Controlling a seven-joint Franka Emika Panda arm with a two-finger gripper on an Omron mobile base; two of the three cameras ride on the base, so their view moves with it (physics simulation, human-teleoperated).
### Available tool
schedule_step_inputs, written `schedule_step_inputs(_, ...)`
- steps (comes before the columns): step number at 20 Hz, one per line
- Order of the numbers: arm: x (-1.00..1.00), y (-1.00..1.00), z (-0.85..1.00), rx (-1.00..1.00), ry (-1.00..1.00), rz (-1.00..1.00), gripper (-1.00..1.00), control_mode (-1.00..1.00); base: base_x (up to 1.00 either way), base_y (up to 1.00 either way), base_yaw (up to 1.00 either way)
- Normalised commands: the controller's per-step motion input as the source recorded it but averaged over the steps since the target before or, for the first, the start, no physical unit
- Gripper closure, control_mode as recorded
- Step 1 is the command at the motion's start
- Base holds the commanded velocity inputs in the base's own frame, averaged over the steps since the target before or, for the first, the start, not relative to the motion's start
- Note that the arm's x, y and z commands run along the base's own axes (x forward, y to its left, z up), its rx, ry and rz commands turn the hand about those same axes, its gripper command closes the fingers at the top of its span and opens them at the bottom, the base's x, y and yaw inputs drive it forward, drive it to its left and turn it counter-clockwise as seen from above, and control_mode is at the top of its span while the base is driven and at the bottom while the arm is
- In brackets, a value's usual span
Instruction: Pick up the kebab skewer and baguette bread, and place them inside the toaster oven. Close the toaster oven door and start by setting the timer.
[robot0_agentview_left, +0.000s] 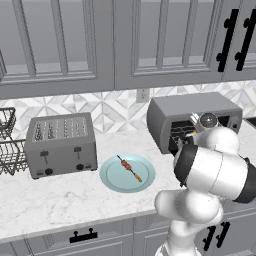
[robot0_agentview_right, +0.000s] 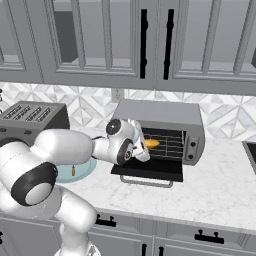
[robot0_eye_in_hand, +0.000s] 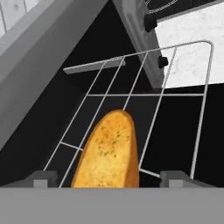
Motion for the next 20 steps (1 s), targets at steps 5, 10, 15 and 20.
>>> schedule_step_inputs(5,-0.41,-0.30,0.46,0.00,0.32,0.00,-1.00,-1.00,0.00,0.00,0.00)
schedule_step_inputs(10,-0.54,-0.33,0.32,0.01,0.36,0.00,-1.00,-1.00,0.00,0.00,0.00)
schedule_step_inputs(15,-0.78,0.20,0.00,0.03,0.41,0.02,-1.00,-1.00,0.00,0.00,0.00)
schedule_step_inputs(20,-0.70,0.69,-0.01,0.02,0.28,0.00,-1.00,-1.00,0.00,0.00,0.00)
